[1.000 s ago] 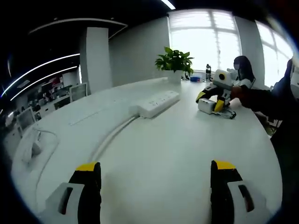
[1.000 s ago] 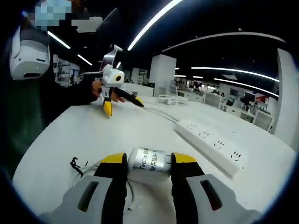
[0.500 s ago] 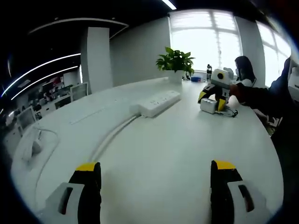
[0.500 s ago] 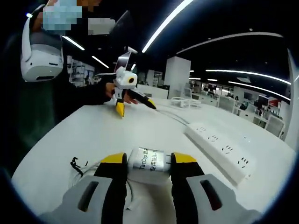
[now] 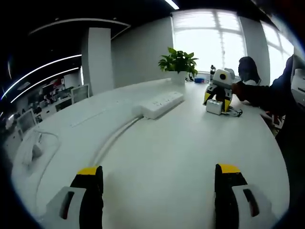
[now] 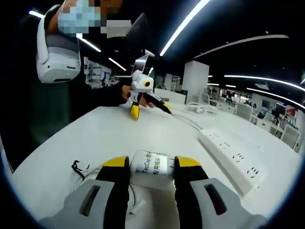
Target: Straighten the power strip on the desk, plug the charger into it
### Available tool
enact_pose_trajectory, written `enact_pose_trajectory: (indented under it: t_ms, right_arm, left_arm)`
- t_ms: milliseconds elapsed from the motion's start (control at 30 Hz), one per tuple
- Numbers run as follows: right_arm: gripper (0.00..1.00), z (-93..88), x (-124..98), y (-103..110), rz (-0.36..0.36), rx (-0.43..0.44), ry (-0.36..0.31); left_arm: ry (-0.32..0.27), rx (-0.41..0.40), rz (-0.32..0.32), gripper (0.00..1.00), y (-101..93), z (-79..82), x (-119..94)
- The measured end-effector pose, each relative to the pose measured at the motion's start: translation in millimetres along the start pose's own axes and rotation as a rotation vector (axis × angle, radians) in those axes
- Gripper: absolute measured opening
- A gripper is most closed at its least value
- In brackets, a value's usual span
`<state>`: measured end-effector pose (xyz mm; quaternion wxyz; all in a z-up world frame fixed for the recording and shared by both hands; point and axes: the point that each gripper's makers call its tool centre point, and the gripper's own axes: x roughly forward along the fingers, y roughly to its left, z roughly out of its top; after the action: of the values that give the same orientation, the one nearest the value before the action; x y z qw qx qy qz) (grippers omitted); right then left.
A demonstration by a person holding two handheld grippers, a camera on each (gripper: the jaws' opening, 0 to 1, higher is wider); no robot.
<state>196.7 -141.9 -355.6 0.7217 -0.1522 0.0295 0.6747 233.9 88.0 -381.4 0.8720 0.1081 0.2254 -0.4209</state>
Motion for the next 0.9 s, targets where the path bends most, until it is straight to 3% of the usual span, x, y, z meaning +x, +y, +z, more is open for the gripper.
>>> enact_pose_trajectory:
  t_ms: [533, 900]
  right_arm:
    - [0.36, -3.3, -10.6, -1.2, 0.197, -0.037, 0.018]
    - [0.36, -2.6, -14.6, 0.4, 0.247, -0.012, -0.024]
  left_arm:
    - [0.019, -0.004, 0.014, 0.99, 4.9, -3.1, 1.5]
    - [0.014, -0.022, 0.004, 0.99, 3.6, -4.0, 3.9]
